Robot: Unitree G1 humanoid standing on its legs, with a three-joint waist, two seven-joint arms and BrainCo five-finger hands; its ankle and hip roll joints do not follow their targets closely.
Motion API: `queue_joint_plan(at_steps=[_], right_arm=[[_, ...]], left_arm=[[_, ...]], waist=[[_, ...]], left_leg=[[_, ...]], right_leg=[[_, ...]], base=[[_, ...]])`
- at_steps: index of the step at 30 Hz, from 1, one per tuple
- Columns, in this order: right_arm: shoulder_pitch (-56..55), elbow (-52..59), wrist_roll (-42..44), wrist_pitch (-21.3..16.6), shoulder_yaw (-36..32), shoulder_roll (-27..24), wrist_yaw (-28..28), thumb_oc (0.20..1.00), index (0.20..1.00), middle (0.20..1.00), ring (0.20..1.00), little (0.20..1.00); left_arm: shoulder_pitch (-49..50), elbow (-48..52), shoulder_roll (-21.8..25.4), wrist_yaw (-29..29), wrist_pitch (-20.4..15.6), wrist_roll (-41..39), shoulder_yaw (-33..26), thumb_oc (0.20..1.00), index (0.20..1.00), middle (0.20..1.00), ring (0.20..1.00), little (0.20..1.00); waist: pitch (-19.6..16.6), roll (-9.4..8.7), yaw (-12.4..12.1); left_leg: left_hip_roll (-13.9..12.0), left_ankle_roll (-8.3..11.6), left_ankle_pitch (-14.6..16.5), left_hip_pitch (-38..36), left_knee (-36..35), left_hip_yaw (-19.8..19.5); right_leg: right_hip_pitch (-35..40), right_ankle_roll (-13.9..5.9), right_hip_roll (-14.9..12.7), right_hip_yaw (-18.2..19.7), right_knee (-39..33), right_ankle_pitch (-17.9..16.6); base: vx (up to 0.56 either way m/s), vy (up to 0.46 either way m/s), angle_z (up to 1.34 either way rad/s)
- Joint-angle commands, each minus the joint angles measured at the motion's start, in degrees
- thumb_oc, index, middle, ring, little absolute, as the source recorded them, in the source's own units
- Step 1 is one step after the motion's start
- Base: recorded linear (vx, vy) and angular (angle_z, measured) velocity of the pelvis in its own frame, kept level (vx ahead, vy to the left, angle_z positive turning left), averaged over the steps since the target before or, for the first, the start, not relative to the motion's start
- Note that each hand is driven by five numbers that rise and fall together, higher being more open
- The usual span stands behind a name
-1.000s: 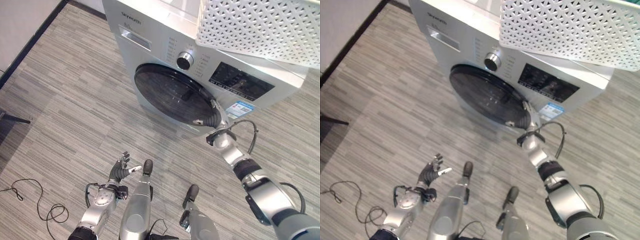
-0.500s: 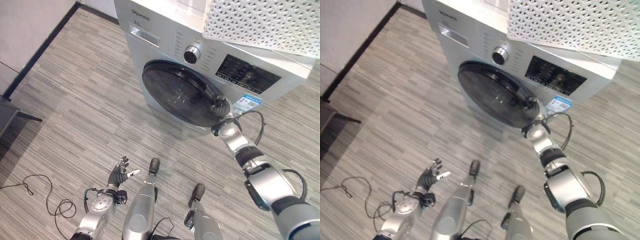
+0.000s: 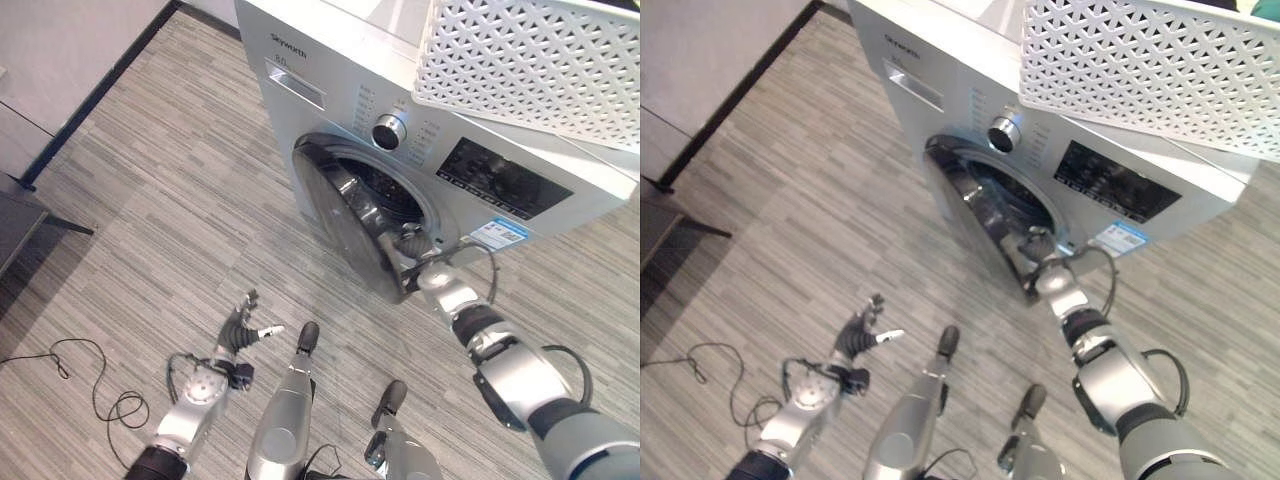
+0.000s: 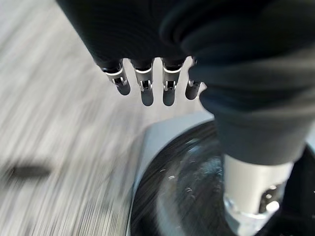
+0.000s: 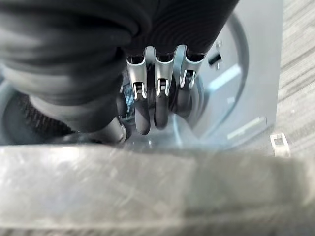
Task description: Grab the laundry basket,head to the washer,open it,put in the laundry and shut it.
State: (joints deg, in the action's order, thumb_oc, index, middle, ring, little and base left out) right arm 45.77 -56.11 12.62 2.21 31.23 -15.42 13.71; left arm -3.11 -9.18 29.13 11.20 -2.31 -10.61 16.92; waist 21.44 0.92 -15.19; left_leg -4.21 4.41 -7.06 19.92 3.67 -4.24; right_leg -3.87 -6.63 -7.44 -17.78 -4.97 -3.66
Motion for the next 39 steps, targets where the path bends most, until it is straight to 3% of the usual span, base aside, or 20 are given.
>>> queue_joint_plan(at_steps=[1,2,7,13,16,22,24,25,26,28,30,31,32,33,36,38,39], right_arm=[[-1.34,1.97,-0.82,-2.62,0.5,5.26,-1.34,1.0,1.0,1.0,1.0,1.0],[-3.47,1.45,-0.89,-2.89,0.35,7.38,-1.88,1.0,1.0,1.0,1.0,1.0],[-7.54,1.12,-1.55,-3.07,1.0,9.94,-3.77,1.0,1.0,1.0,1.0,1.0],[-12.43,-0.29,-2.75,-2.32,0.64,10.7,-7.07,1.0,1.0,1.0,1.0,1.0],[-15.05,0.62,-5.4,-1.92,0.97,9.46,-9.86,1.0,1.0,1.0,1.0,1.0],[-17.89,-2.33,-7.99,-1.14,-0.91,7.95,-10.78,1.0,1.0,1.0,1.0,1.0],[-19.14,-3.31,-8.42,-1.06,-1.81,7.3,-11.1,1.0,1.0,1.0,1.0,1.0],[-20.27,-3.37,-8.09,-1.36,-2.15,6.93,-11.5,1.0,1.0,1.0,1.0,1.0],[-20.24,-3.36,-8.09,-1.36,-2.22,6.91,-11.5,1.0,1.0,1.0,1.0,1.0],[-21.28,-3.12,-8.22,-1.9,-1.76,6.33,-12.6,1.0,1.0,1.0,1.0,1.0],[-22.19,-1.91,-9.38,-2.68,-0.14,5.25,-14.15,1.0,1.0,1.0,1.0,1.0],[-22.54,-0.52,-10.16,-3.07,0.36,4.25,-14.63,1.0,1.0,1.0,1.0,1.0],[-24.02,1.35,-11.79,-3.76,0.43,1.91,-14.67,1.0,1.0,1.0,1.0,1.0],[-24.01,1.37,-11.8,-3.75,0.39,1.91,-14.67,1.0,1.0,1.0,1.0,1.0],[-24.78,0.07,-12.15,-4.21,0.42,0.57,-14.14,1.0,1.0,1.0,1.0,1.0],[-24.89,-0.86,-11.82,-4.3,0.7,0.42,-14.35,1.0,1.0,1.0,1.0,1.0],[-25.45,-1.13,-10.84,-4.25,0.68,-0.32,-14.13,1.0,1.0,1.0,1.0,1.0]], left_arm=[[0.73,9.2,4.9,4.77,-2.01,12.17,-3.51,1.0,1.0,1.0,1.0,1.0],[0.02,15.69,7.55,7.41,-2.53,19.2,-7.64,1.0,1.0,1.0,1.0,1.0],[-2.64,24.79,8.76,7.65,-3.5,23.54,-12.26,1.0,1.0,1.0,1.0,1.0],[-9.85,31.18,6.92,-0.58,-5.52,10.63,-10.12,1.0,1.0,1.0,1.0,1.0],[-13.84,33.79,8.67,-6.48,-5.62,2.29,-7.5,1.0,1.0,1.0,1.0,1.0],[-17.07,35.36,9.12,-10.18,-4.14,-12.66,-5.28,1.0,1.0,1.0,1.0,1.0],[-17.29,36.26,8.98,-13.71,-3.38,-22.25,-1.86,1.0,1.0,1.0,1.0,1.0],[-18.71,35.36,9.63,-17.95,-1.89,-30.53,4.36,1.0,1.0,1.0,1.0,1.0],[-18.85,35.25,9.62,-17.98,-1.95,-30.55,4.46,1.0,1.0,1.0,1.0,1.0],[-22.06,31.54,13.07,-25.34,1.65,-38.97,14.21,1.0,1.0,1.0,1.0,1.0],[-23.32,23.26,14.79,-32.13,4.65,-46.13,19.76,1.0,1.0,1.0,1.0,1.0],[-23.06,18.65,15.1,-33.46,4.45,-47.07,21.21,1.0,1.0,1.0,1.0,1.0],[-22.14,12.63,19.68,-34.25,4.82,-46.17,25.77,1.0,1.0,1.0,1.0,1.0],[-22.18,12.61,19.69,-34.26,4.81,-46.17,25.81,1.0,1.0,1.0,1.0,1.0],[-26.05,8.18,30.13,-36.35,5.6,-43.19,35.15,1.0,1.0,1.0,1.0,1.0],[-27.78,3.63,31.8,-37.12,5.06,-38.86,37.96,1.0,1.0,1.0,1.0,1.0],[-29.67,-2.05,32.76,-35.68,3.06,-30.9,39.67,1.0,1.0,1.0,1.0,1.0]], waist=[[0.63,-3.02,-2.8],[0.21,-3.31,-3.09],[-0.9,-3.82,-3.26],[-2.89,-3.41,-2.3],[-3.82,-2.94,-0.7],[-4.57,-2.32,0.61],[-4.63,-2.15,1.32],[-4.84,-2.29,2.46],[-4.95,-2.32,2.42],[-4.95,-2.98,4.29],[-4.9,-4.08,6.35],[-5.08,-4.45,7.04],[-4.69,-4.9,8.25],[-4.83,-4.93,8.26],[-3.66,-4.95,9.03],[-3.32,-5.17,9.39],[-3.09,-5.7,9.71]], left_leg=[[0.57,-1.99,5.59,-1.7,0.35,1.94],[0.17,-1.85,6.17,-2.63,0.44,2.17],[-0.25,-1.7,6.68,-3.93,0.67,2.34],[-0.53,-1.54,7.1,-5.91,0.6,2.53],[-0.62,-1.41,7.21,-6.97,0.18,3.19],[-0.61,-1.42,7.0,-7.09,0.0,3.61],[-0.49,-1.45,7.27,-7.41,0.0,3.8],[-0.54,-1.53,7.02,-7.44,-0.31,4.04],[-0.5,-1.56,6.82,-7.24,-0.39,4.02],[-0.68,-1.54,6.6,-7.3,-0.84,4.68],[-1.07,-1.36,6.46,-7.69,-1.26,5.97],[-1.24,-1.35,6.29,-7.6,-1.4,6.49],[-1.62,-1.41,6.4,-7.59,-1.22,7.34],[-1.6,-1.43,6.27,-7.38,-1.26,7.33],[-2.12,-1.47,6.41,-6.99,-0.76,7.95],[-2.35,-1.5,6.49,-6.87,-0.48,8.22],[-2.63,-1.51,6.47,-6.52,-0.13,8.36]], right_leg=[[-2.66,-1.69,-4.92,1.42,8.45,5.71],[-1.93,-1.84,-4.84,1.18,8.81,6.06],[-0.59,-1.91,-4.65,0.82,8.63,6.42],[1.14,-1.8,-4.65,0.79,8.55,7.11],[1.53,-1.98,-4.73,0.97,8.4,6.86],[1.78,-2.26,-4.72,1.06,7.25,6.21],[2.07,-2.45,-4.72,1.23,6.78,6.02],[1.94,-2.55,-4.67,1.61,6.41,5.62],[1.76,-2.55,-4.69,1.6,6.31,5.44],[1.26,-2.72,-4.59,2.52,6.08,4.89],[0.65,-2.97,-4.37,3.72,5.94,4.46],[0.11,-3.01,-4.31,4.21,5.9,4.14],[-0.57,-3.11,-4.16,4.99,6.14,3.66],[-0.76,-3.11,-4.17,4.98,6.09,3.55],[-1.46,-3.41,-4.04,5.63,6.41,3.0],[-1.64,-3.54,-4.05,5.73,6.38,2.67],[-1.95,-3.59,-4.06,5.83,6.3,2.37]], base=[[0.02,-0.051,-0.08],[0.03,-0.064,-0.06],[0.02,-0.042,-0.01],[0.04,-0.011,-0.01],[0.01,0.012,-0.01],[0.02,0.005,-0.09],[0.0,0.016,0.0],[0.0,0.0,0.0],[0.0,0.0,0.0],[-0.02,0.029,-0.08],[-0.03,0.042,-0.31],[-0.03,0.031,-0.47],[-0.02,0.017,-0.45],[-0.02,0.002,-0.52],[-0.03,0.006,-0.2],[0.0,0.0,0.0],[-0.01,-0.005,-0.08]])
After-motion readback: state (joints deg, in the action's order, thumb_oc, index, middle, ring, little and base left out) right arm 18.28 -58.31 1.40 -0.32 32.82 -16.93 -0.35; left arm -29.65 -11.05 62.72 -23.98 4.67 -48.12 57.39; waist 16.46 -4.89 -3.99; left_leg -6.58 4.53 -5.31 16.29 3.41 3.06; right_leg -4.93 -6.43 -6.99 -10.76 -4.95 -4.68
